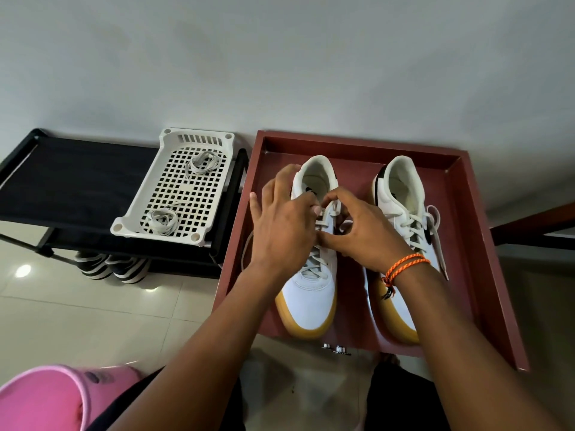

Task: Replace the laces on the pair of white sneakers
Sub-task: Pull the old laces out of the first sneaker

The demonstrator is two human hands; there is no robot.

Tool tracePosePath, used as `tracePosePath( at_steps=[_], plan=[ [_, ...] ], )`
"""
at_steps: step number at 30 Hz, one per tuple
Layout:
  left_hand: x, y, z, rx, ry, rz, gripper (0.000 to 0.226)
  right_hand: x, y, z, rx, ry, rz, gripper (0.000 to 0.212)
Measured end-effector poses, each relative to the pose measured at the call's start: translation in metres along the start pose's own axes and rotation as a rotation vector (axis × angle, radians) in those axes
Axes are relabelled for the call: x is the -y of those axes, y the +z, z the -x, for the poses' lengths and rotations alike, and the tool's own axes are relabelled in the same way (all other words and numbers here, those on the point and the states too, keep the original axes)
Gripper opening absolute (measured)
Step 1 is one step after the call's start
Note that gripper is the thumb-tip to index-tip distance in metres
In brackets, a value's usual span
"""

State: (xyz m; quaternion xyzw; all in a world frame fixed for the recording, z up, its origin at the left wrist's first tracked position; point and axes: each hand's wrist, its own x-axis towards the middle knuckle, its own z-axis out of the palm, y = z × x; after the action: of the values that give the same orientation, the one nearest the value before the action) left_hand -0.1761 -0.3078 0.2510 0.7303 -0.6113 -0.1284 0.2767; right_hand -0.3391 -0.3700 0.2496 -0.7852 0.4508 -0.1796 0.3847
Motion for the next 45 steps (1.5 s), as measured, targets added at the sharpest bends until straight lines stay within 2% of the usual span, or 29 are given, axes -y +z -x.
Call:
tracePosePath(
  at_steps=[6, 9, 11, 13, 15, 17, 19, 22, 27, 30, 33, 36, 40, 43, 45],
  plan=[
    [0.013, -0.012, -0.015, -0.176, -0.142, 0.173, 0.018, -0.002, 0.003, -0.002, 0.032, 0.023, 0.013, 0.063],
    [0.023, -0.018, -0.018, -0.260, -0.215, 0.213, 0.016, -0.002, 0.004, -0.002, 0.028, 0.025, 0.028, 0.061],
    [0.021, -0.018, -0.015, -0.230, -0.166, 0.211, 0.017, -0.003, 0.004, -0.001, 0.019, 0.025, 0.032, 0.057],
    [0.015, -0.015, -0.010, -0.127, -0.082, 0.152, 0.017, -0.002, 0.004, -0.001, 0.016, 0.025, 0.032, 0.056],
    [0.009, -0.009, -0.006, -0.028, -0.016, 0.066, 0.011, -0.001, 0.003, 0.000, 0.009, 0.020, 0.036, 0.056],
    [0.007, -0.004, -0.005, 0.005, 0.004, 0.053, 0.007, 0.000, 0.002, 0.000, 0.000, 0.014, 0.033, 0.054],
    [0.008, -0.004, -0.008, -0.020, -0.028, 0.114, 0.008, 0.000, 0.002, 0.000, 0.006, 0.018, 0.031, 0.054],
    [0.017, -0.010, -0.018, -0.083, -0.163, 0.223, 0.009, 0.000, 0.003, -0.001, 0.012, 0.025, 0.040, 0.057],
    [0.034, -0.022, -0.023, -0.250, -0.272, 0.341, 0.020, -0.001, 0.001, 0.000, 0.014, 0.026, 0.038, 0.054],
    [0.033, -0.021, -0.022, -0.164, -0.147, 0.356, 0.023, -0.001, -0.001, 0.001, 0.014, 0.024, 0.033, 0.053],
    [0.019, -0.008, -0.013, 0.034, 0.005, 0.187, 0.017, 0.003, -0.001, 0.001, 0.014, 0.008, 0.037, 0.052],
    [0.011, -0.004, -0.011, 0.105, -0.015, 0.176, 0.009, 0.004, -0.001, 0.001, 0.017, -0.001, 0.024, 0.053],
    [0.028, -0.013, -0.023, 0.010, -0.104, 0.349, 0.023, 0.005, 0.000, 0.001, 0.044, -0.009, 0.027, 0.054],
    [0.042, -0.020, -0.028, -0.108, -0.212, 0.454, 0.015, 0.007, 0.001, 0.001, 0.053, -0.004, 0.025, 0.052],
    [0.049, -0.025, -0.030, -0.177, -0.241, 0.440, 0.010, 0.007, 0.000, 0.002, 0.047, -0.002, 0.033, 0.051]
  ],
)
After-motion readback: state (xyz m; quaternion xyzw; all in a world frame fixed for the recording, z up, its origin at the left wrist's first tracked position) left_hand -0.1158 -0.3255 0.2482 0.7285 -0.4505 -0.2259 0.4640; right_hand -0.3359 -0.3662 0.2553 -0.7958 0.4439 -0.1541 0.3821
